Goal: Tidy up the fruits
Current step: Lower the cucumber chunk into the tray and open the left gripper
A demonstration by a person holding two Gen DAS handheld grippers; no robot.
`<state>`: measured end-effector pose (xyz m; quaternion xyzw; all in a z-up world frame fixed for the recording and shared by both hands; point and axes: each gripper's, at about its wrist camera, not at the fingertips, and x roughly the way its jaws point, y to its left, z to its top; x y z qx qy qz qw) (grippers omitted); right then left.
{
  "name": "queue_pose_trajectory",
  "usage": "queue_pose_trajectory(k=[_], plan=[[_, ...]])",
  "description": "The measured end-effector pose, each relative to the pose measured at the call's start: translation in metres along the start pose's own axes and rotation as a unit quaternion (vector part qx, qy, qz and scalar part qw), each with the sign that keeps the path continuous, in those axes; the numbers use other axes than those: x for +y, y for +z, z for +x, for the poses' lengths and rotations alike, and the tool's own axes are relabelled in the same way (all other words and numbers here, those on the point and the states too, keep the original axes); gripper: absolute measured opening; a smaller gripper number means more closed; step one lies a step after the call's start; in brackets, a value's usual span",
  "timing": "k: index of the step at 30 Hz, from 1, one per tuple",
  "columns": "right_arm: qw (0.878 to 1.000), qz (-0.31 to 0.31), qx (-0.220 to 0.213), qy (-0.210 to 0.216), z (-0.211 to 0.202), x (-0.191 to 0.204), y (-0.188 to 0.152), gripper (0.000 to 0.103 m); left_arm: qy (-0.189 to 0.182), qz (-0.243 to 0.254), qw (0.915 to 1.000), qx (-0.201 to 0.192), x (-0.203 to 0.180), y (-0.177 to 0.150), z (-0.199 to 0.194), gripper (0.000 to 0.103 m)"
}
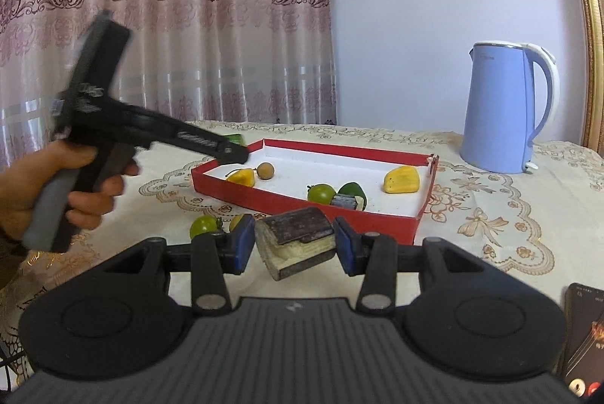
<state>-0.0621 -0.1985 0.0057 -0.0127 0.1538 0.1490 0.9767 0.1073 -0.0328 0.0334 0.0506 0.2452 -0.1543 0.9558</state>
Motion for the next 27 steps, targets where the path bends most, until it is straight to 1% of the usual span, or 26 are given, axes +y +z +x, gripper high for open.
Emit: queue_pose_trajectory(k=[11,16,21,27], plan=[[1.000,0.010,-0.003,0.007,-0.005,0.002,-0.004,0.042,0.023,0.019,0.9994,0.020,-0.010,0.025,0.063,0.042],[1.000,0.016,-0.006,-0.001,-0.007,0.000,-0.004,0.042,0.034,0.020,0.9985,0.037,-0.014,0.034,0.093,0.042],[1.000,0.019,-0.005,-0.003,-0.006,-0.002,-0.004,0.042,0.047,0.023,0.9976,0.046,-0.020,0.036,0.109,0.042],[1.000,0.021,-0.005,-0.007,-0.007,0.000,-0.004,0.042,0.060,0.016,0.9961,0.064,-0.022,0.037,0.122,0.042]])
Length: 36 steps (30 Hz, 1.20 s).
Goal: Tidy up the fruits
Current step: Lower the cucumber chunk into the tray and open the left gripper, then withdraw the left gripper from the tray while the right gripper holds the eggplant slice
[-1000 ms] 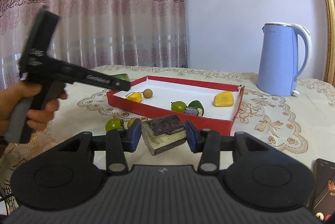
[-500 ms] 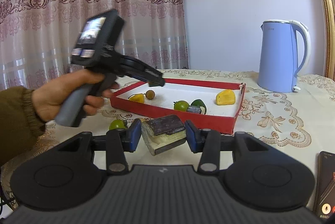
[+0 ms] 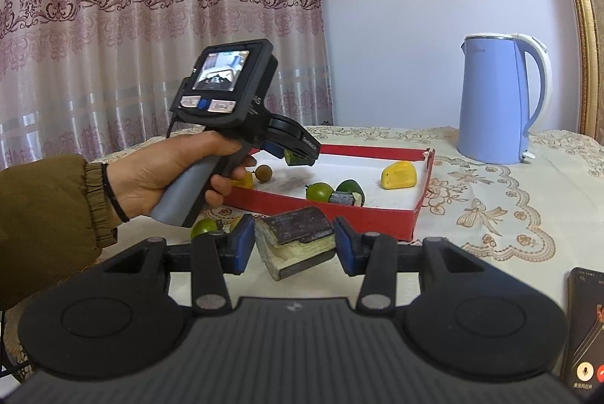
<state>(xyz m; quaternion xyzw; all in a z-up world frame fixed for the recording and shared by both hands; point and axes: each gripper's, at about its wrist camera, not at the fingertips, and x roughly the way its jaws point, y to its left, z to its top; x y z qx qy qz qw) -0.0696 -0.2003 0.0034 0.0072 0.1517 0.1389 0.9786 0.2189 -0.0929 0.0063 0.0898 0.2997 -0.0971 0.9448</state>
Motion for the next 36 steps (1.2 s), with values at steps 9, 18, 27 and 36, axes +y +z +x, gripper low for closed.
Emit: queue_pose_trajectory(k=[9,18,27,36], plan=[[1.000,0.003,-0.002,-0.004,-0.001,-0.001,0.000,0.042,0.020,-0.001,0.9997,-0.009,0.000,0.002,-0.003,0.062],[1.000,0.002,-0.002,0.001,0.008,-0.003,0.002,0.042,0.052,0.008,0.9983,-0.026,0.002,-0.002,-0.024,0.075],[1.000,-0.004,-0.006,0.004,0.023,-0.003,0.012,0.042,0.085,-0.014,0.9960,-0.025,0.025,-0.017,-0.048,0.083],[1.000,-0.012,-0.012,-0.003,0.039,-0.007,0.025,0.042,0.125,-0.024,0.9914,-0.029,0.041,-0.030,-0.068,0.083]])
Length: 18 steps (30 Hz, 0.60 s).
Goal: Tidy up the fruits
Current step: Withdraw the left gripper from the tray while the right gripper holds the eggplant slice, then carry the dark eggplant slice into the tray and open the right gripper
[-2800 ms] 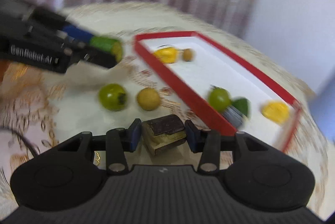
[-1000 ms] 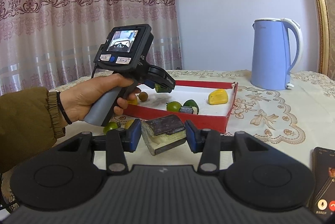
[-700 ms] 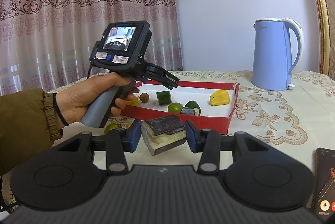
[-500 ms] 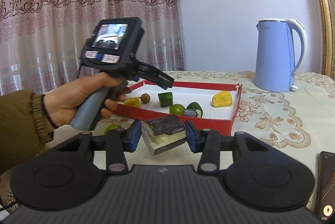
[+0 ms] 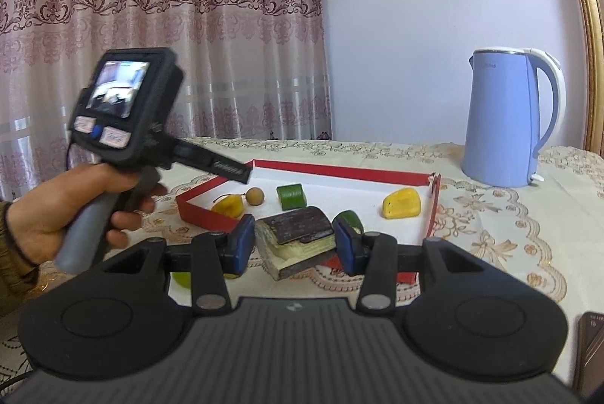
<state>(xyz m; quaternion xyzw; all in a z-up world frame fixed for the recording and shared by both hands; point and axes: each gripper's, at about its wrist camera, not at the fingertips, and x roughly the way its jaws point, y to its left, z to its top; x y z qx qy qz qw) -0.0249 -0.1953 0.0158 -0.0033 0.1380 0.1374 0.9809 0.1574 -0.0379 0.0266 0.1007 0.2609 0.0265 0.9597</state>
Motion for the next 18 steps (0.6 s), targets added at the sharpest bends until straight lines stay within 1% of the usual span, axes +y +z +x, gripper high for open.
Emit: queue_pose_trajectory(k=[7,9,15,18], plan=[[1.000,-0.009,0.003,-0.011,0.016,-0.004,0.010,0.042,-0.006,-0.010,0.9999,0.008,0.009,-0.005,-0.005,0.084],[1.000,-0.011,0.004,-0.015,0.020,-0.006,0.012,0.042,-0.005,-0.011,0.9999,0.010,0.010,-0.006,-0.005,0.087],[0.999,-0.020,0.010,-0.026,0.036,-0.012,0.019,0.042,0.003,-0.007,0.9999,0.014,0.014,-0.013,-0.005,0.088],[0.999,-0.023,0.016,-0.033,0.046,-0.016,0.022,0.042,-0.004,-0.016,0.9998,0.015,0.021,-0.017,-0.009,0.088]])
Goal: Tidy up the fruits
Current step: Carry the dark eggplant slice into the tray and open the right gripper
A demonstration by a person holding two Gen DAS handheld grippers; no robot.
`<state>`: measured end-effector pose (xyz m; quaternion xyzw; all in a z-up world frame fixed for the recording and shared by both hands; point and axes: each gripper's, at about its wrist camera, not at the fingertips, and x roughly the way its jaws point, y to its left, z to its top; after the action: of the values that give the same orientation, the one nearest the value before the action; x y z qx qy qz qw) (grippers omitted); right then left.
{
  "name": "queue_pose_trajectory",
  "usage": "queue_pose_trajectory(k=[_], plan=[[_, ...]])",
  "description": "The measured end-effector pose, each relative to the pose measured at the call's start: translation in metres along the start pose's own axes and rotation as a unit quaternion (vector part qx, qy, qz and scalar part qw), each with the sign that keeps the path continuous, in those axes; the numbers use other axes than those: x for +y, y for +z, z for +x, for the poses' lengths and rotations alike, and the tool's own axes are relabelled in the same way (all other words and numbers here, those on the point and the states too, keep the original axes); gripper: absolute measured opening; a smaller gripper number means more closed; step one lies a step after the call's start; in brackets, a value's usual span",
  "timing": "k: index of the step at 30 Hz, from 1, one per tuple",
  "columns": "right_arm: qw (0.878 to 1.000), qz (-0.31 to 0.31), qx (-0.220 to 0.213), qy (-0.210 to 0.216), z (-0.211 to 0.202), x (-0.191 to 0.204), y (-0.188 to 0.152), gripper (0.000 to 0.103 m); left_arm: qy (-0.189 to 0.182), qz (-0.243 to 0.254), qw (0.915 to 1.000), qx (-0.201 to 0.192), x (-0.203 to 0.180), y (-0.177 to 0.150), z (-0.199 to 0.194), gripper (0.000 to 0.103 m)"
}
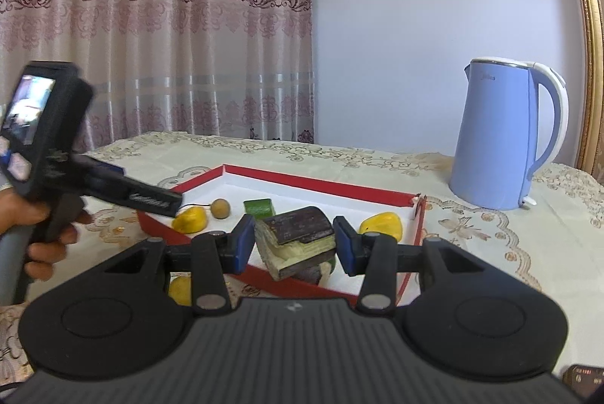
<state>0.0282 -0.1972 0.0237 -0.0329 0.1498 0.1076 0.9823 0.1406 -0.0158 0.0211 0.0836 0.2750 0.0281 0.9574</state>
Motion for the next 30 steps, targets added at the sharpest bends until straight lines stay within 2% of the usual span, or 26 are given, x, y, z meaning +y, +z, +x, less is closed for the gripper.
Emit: queue_pose_trajectory(k=[3,5,8,11,16,22,30], plan=[[1.000,0.000,0.008,-0.006,0.013,-0.004,0.003,0.042,-0.006,-0.008,0.9999,-0.001,0.007,-0.007,-0.009,0.091],[1.000,0.000,0.013,-0.012,0.023,-0.006,0.005,0.042,-0.011,-0.017,0.9998,-0.005,0.012,-0.014,-0.018,0.099],[1.000,0.006,0.020,-0.019,0.039,-0.011,0.008,0.042,-0.008,-0.021,0.9996,-0.018,0.017,-0.024,-0.032,0.102],[0.999,0.016,0.028,-0.022,0.057,-0.016,0.013,0.042,0.001,-0.014,0.9996,-0.023,0.018,-0.031,-0.041,0.102],[0.998,0.020,0.051,-0.023,0.088,-0.019,0.018,0.042,-0.008,-0.009,0.9999,-0.012,0.017,-0.042,-0.046,0.102],[0.996,0.018,0.076,-0.036,0.119,-0.020,0.022,0.042,0.002,-0.007,1.0000,-0.003,0.021,-0.054,-0.048,0.102],[0.993,0.021,0.108,-0.052,0.140,-0.022,0.019,0.043,-0.022,-0.025,0.9994,0.008,0.034,-0.060,-0.054,0.102]])
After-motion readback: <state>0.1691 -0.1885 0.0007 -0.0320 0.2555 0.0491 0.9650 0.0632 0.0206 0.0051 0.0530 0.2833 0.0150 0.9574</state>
